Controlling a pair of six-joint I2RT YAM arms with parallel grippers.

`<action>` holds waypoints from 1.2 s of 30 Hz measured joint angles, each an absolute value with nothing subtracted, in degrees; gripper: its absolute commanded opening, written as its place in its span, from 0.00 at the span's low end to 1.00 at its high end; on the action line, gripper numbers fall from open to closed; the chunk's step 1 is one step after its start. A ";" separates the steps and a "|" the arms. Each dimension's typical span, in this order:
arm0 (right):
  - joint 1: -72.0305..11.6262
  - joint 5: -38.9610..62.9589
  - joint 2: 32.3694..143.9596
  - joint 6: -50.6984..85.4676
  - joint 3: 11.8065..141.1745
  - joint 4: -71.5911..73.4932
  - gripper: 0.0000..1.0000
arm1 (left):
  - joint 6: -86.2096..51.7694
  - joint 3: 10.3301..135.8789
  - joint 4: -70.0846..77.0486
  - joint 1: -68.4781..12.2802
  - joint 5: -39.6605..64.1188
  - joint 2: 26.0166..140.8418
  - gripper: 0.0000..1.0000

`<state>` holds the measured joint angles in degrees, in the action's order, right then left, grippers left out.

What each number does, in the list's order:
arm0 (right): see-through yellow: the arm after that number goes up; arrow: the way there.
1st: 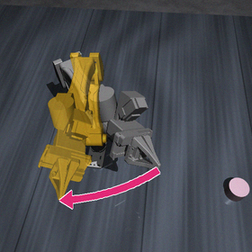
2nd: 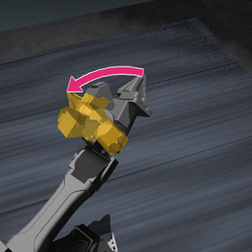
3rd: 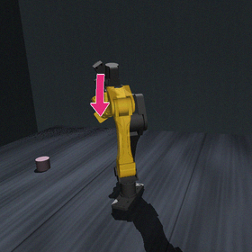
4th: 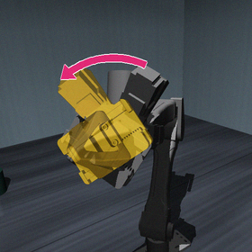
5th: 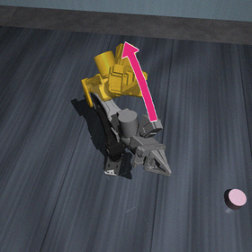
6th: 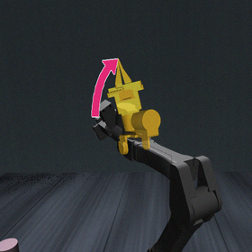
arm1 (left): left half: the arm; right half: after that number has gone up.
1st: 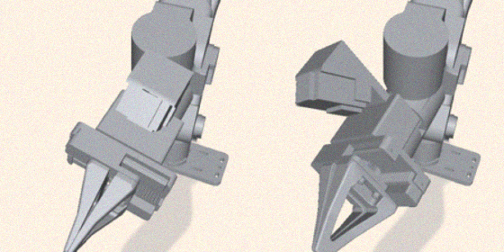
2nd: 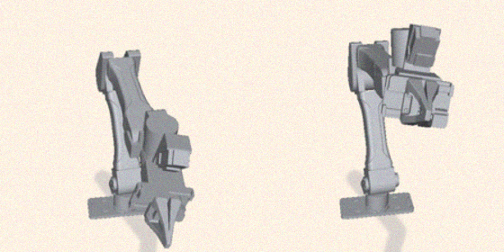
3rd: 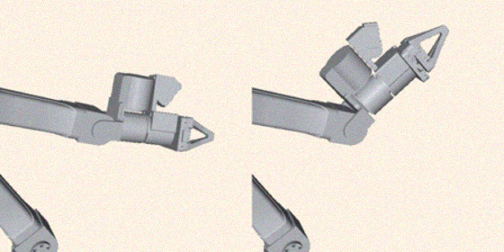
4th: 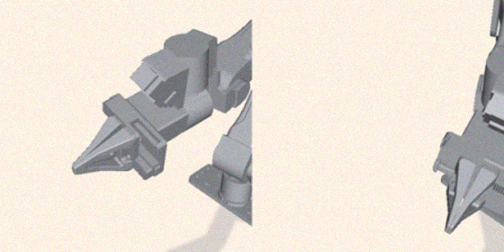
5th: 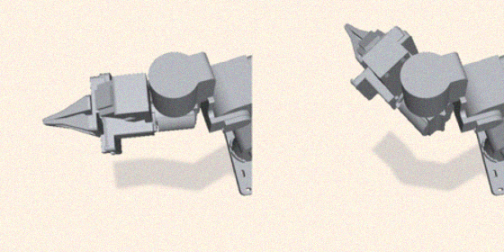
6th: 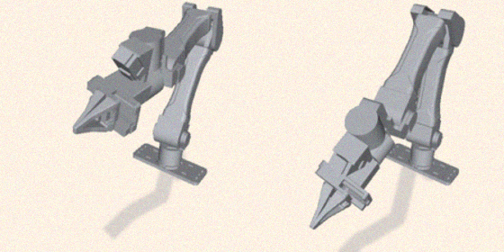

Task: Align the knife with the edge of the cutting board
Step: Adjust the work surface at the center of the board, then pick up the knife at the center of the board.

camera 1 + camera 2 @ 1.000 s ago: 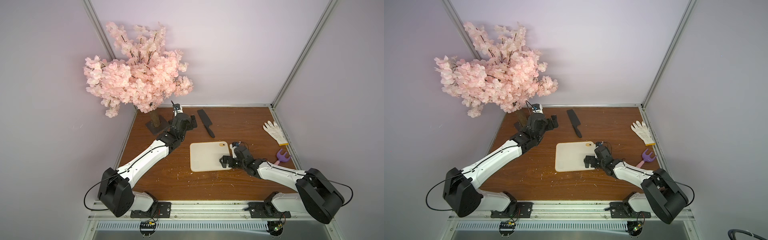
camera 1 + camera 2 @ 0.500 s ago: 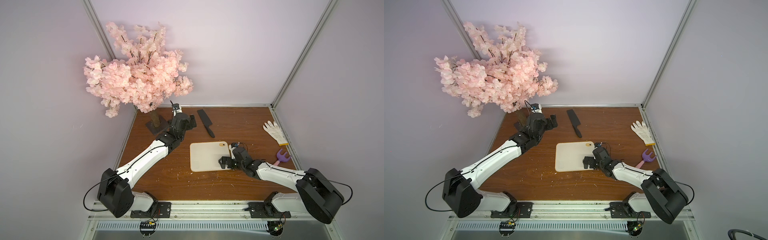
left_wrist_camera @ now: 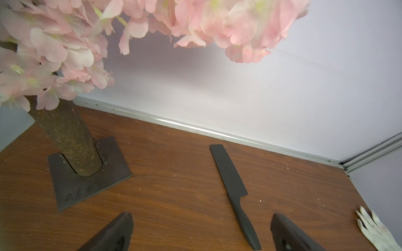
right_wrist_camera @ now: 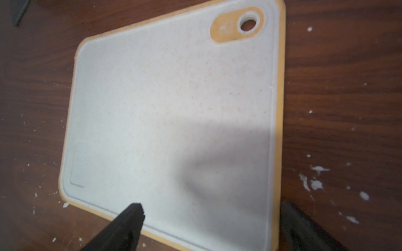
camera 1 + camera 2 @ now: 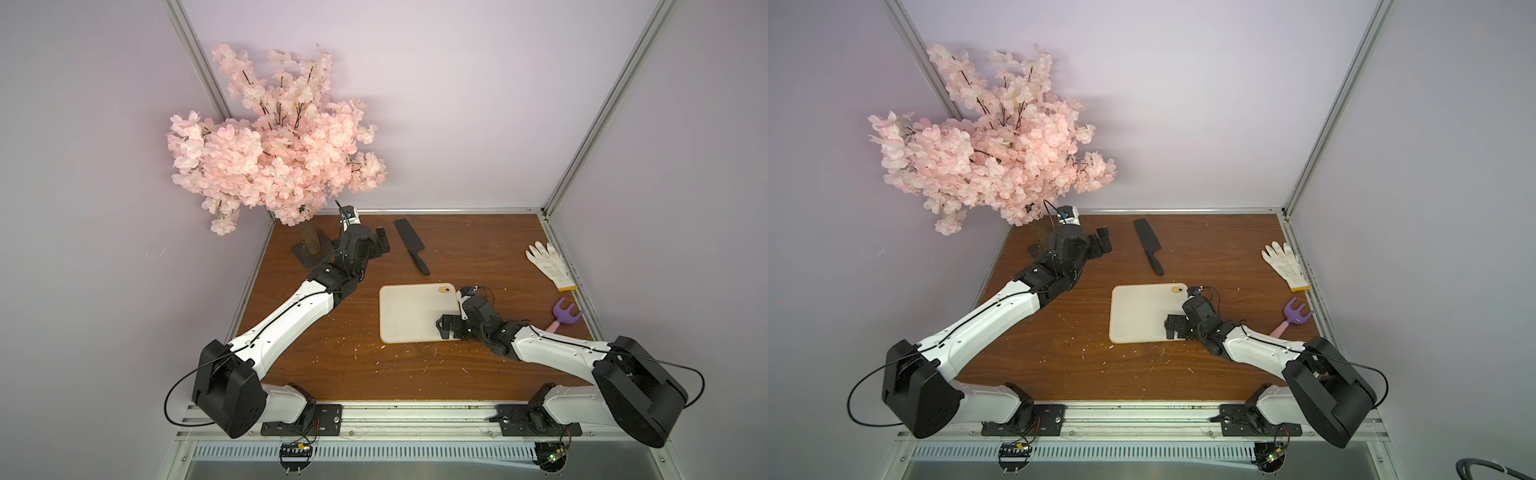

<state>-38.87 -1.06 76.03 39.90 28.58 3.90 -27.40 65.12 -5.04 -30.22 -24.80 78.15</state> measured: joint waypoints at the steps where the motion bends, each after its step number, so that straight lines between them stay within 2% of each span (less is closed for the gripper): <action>1: -39.03 -1.15 76.01 39.97 28.58 3.86 0.99 | -27.46 65.12 -5.04 -30.11 -24.69 78.15 1.00; 19: -40.62 -2.42 74.41 41.17 29.21 -0.47 1.00 | -28.38 65.12 -5.10 -29.71 -23.73 78.13 1.00; 25: -40.60 -5.85 74.13 35.68 39.55 -7.05 1.00 | -28.67 65.12 -5.10 -29.69 -23.55 77.69 1.00; 29: -40.60 -7.77 78.30 28.95 47.99 -4.10 1.00 | -28.95 65.12 -5.08 -29.69 -23.51 77.23 1.00; 36: -40.29 -9.52 93.62 17.04 57.82 2.37 1.00 | -29.67 65.12 -5.10 -29.67 -22.98 77.23 1.00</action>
<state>-40.29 -9.52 93.62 17.04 57.82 2.37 -29.67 65.12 -5.10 -29.67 -22.98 77.23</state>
